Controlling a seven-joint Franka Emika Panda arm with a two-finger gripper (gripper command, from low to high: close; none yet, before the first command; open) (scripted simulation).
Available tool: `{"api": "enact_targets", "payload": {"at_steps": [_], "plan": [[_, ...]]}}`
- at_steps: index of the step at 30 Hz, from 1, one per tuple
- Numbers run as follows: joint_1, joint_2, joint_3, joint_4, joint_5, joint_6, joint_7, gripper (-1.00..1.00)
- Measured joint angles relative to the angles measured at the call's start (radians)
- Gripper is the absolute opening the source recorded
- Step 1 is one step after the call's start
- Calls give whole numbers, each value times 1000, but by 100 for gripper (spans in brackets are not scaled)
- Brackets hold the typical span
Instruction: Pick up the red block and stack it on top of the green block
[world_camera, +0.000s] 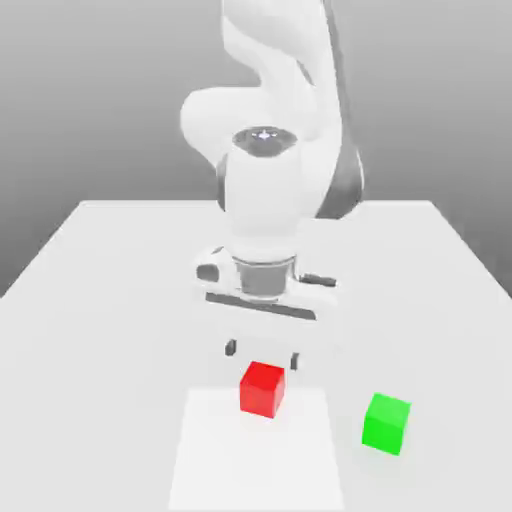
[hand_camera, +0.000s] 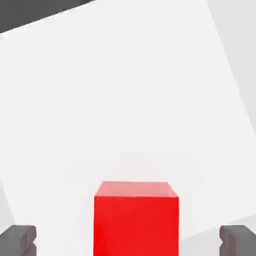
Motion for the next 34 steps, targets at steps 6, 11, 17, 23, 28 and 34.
{"api": "enact_targets", "payload": {"at_steps": [6, 11, 17, 23, 28, 34], "plan": [[35, 109, -43, 13, -33, 93, 26, -100], [35, 93, -40, 10, -28, 80, 23, -100], [39, -112, -27, -19, 33, -96, -21, -100], [196, -121, 68, 132, 36, -255, -186, -100], [325, -14, 102, 242, 8, -259, -276, -100], [327, 113, 68, 252, -50, -145, -238, 100]]}}
